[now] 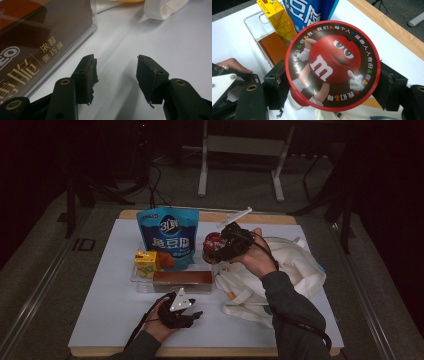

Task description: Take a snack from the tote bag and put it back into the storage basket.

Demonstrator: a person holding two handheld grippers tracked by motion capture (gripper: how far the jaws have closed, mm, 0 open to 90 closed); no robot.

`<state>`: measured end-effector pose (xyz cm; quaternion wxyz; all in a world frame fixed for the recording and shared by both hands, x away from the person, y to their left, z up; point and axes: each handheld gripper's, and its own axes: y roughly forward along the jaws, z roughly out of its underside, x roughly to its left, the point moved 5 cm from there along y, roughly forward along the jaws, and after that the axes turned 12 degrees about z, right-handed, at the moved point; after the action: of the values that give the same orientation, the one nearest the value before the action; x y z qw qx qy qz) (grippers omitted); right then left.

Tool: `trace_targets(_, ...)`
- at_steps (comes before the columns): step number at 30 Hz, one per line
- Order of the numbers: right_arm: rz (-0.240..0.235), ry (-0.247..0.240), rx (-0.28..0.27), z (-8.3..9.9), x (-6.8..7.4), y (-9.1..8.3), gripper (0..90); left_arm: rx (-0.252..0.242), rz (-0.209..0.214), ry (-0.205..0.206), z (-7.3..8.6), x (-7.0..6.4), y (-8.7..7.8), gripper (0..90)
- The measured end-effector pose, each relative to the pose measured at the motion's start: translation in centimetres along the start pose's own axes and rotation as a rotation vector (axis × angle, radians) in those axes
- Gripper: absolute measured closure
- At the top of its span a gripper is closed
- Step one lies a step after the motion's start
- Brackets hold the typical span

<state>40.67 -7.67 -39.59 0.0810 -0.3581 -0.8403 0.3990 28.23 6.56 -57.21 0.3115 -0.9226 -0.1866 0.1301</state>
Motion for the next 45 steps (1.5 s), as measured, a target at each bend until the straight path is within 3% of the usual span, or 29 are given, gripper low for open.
trace_targets(45, 0.0, 0.014, 0.027, -0.4, 1.4, 4.6, 25.5, 0.003, 0.005, 0.002, 0.0, 0.0, 0.0, 49.1)
